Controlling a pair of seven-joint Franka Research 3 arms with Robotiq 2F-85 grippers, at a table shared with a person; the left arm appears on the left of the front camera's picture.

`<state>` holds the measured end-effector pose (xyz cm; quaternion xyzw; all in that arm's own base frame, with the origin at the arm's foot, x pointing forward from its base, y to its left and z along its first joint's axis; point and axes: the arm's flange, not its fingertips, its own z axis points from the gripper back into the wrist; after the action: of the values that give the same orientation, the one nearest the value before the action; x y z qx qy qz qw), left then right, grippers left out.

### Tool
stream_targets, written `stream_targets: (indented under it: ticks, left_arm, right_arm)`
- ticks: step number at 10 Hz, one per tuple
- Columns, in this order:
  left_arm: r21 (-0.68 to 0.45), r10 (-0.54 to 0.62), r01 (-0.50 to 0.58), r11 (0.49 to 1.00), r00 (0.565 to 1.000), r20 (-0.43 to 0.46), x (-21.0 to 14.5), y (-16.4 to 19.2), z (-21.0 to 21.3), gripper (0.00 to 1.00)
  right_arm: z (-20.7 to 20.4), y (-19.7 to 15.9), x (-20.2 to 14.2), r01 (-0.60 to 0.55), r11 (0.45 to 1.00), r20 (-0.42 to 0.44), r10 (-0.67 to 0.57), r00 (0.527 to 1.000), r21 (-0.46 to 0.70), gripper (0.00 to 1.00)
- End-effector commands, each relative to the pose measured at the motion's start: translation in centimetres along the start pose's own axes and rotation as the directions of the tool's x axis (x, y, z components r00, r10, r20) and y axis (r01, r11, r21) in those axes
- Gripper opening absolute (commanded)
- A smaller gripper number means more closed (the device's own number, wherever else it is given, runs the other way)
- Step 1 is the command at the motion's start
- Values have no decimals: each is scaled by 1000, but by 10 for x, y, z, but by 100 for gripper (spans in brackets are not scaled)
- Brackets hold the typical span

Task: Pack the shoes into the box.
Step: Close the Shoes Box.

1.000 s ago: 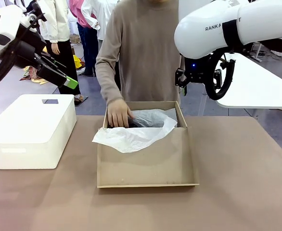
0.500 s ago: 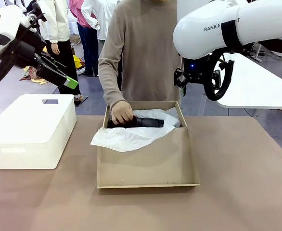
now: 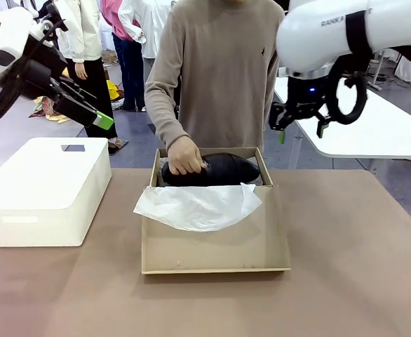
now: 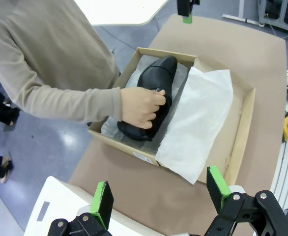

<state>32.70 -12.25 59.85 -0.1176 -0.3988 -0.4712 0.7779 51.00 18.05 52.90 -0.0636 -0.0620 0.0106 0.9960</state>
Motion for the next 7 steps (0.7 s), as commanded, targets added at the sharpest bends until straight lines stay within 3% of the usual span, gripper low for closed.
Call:
stream_targets:
  ticks: [1, 3, 5, 7]
  left_arm:
    - [-8, 1, -1, 1000, 1000, 7, -1, 0, 1, 100]
    - [-8, 1, -1, 1000, 1000, 7, -1, 0, 1, 100]
    - [-8, 1, -1, 1000, 1000, 7, -1, 0, 1, 100]
    - [-8, 1, -1, 1000, 1000, 7, -1, 0, 1, 100]
  right_arm:
    - [-11, -38, -8, -261, 965, 121, 256, 959, 26, 100]
    - [-21, -65, -4, -451, 889, 198, 430, 881, 77, 100]
    - [-33, -85, 2, -615, 779, 255, 574, 778, 121, 100]
    - [-39, -92, 5, -688, 705, 290, 631, 719, 172, 100]
